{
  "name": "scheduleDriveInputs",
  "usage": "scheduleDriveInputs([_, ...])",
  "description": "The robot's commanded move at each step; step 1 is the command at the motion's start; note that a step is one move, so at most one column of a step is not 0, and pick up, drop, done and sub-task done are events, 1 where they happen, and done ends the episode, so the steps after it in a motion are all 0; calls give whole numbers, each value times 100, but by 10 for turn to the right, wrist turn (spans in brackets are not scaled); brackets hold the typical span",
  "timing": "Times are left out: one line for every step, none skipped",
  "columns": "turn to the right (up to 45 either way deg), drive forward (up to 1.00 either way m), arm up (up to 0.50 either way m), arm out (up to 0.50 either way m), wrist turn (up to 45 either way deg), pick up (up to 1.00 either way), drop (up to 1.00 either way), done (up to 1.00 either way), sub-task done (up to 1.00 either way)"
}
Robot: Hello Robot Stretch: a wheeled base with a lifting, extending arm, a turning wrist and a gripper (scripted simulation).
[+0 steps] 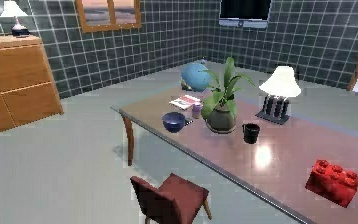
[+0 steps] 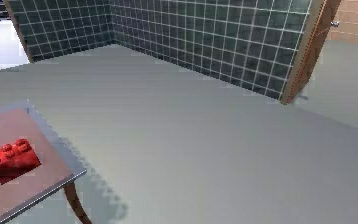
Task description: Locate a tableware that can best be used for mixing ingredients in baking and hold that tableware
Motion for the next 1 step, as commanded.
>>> scheduleDriveInputs([90,0,0,0,0,0,0,0,0])
